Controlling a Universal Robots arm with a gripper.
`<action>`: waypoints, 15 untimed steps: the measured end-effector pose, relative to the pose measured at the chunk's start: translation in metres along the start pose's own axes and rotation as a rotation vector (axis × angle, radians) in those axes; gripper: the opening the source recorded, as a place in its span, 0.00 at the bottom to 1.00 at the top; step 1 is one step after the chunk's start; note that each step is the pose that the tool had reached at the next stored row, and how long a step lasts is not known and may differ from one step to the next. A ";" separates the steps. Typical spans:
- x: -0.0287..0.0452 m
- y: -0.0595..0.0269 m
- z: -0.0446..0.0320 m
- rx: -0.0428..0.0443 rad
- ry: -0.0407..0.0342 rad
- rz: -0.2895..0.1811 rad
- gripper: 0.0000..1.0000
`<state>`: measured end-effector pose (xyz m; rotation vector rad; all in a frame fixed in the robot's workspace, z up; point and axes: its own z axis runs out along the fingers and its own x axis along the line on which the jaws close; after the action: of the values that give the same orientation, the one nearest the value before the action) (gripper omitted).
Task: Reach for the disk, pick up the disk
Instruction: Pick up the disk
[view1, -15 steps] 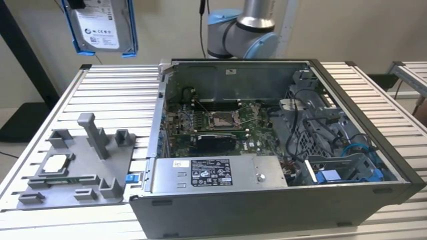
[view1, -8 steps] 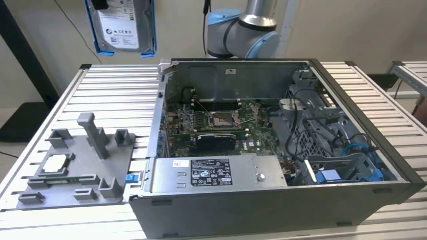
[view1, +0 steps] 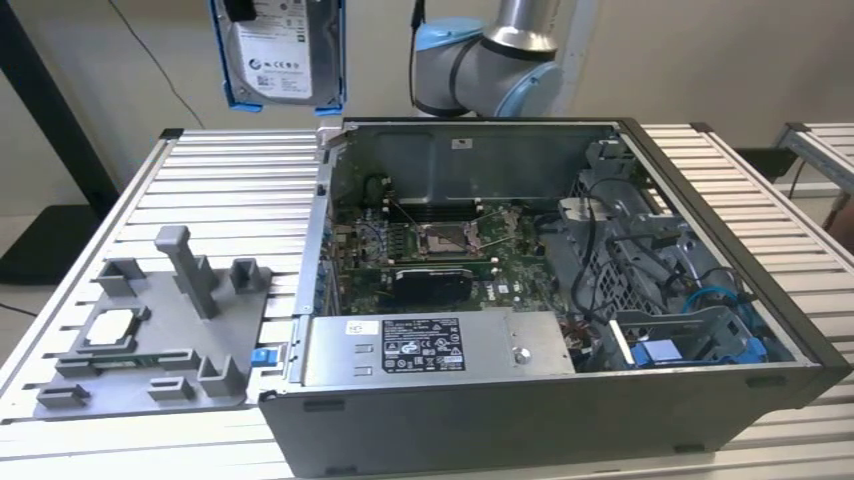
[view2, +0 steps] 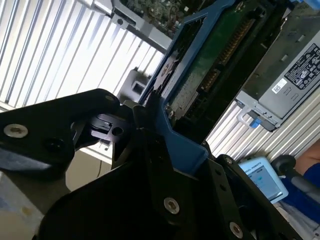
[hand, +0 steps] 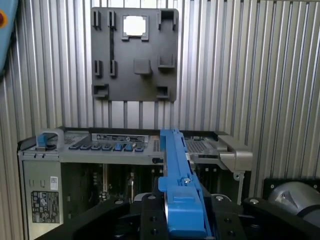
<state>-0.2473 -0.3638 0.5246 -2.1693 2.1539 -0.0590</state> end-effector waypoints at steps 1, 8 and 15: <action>0.0001 -0.0090 0.0010 -0.0001 0.0001 0.000 0.00; 0.0004 -0.0404 0.0047 -0.0001 0.0000 0.000 0.00; 0.0006 -0.0609 0.0081 0.0001 0.0002 0.000 0.00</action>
<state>-0.1860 -0.3638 0.5217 -2.1693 2.1539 -0.0594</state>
